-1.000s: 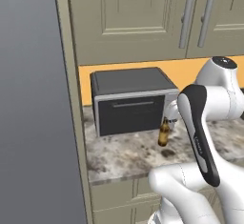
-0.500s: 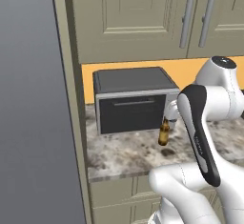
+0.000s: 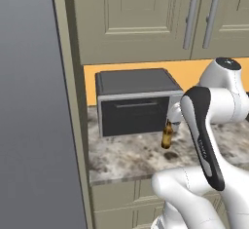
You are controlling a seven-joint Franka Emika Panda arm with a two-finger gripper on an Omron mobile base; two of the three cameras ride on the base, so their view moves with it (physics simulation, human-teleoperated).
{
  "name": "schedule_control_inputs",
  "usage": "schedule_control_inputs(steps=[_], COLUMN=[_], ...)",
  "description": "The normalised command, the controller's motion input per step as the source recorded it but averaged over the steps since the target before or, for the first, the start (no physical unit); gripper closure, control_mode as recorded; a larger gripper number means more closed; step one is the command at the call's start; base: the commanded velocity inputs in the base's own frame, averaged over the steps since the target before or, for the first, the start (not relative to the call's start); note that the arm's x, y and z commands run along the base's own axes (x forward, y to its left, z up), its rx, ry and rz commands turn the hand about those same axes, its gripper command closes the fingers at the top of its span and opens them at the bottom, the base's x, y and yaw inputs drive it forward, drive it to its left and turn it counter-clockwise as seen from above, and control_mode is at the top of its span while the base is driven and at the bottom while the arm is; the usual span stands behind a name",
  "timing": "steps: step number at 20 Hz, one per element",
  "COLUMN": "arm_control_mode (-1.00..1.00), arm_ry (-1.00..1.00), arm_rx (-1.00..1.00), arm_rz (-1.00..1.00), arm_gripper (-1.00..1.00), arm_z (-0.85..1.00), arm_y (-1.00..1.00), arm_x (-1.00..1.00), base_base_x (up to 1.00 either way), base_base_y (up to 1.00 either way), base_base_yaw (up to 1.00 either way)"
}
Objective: Move the drinks to the dining counter.
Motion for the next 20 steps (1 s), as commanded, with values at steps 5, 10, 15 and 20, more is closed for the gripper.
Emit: schedule_control_inputs(steps=[5, 10, 15, 20], arm_control_mode=[1.0, 1.0, 1.0, 1.0], arm_ry=[0.0, 0.0, 0.0, 0.0], arm_rx=[0.0, 0.0, 0.0, 0.0], arm_rz=[0.0, 0.0, 0.0, 0.0], arm_gripper=[-1.0, -1.0, -1.0, -1.0], arm_z=[0.0, 0.0, 0.0, 0.0], arm_y=[0.0, 0.0, 0.0, 0.0], arm_x=[0.0, 0.0, 0.0, 0.0], base_base_x=[1.0, 1.0, 1.0, 1.0], base_base_y=[-0.85, -0.85, -0.75, -0.68], base_base_yaw=[0.12, 0.24, 0.19, 0.15])
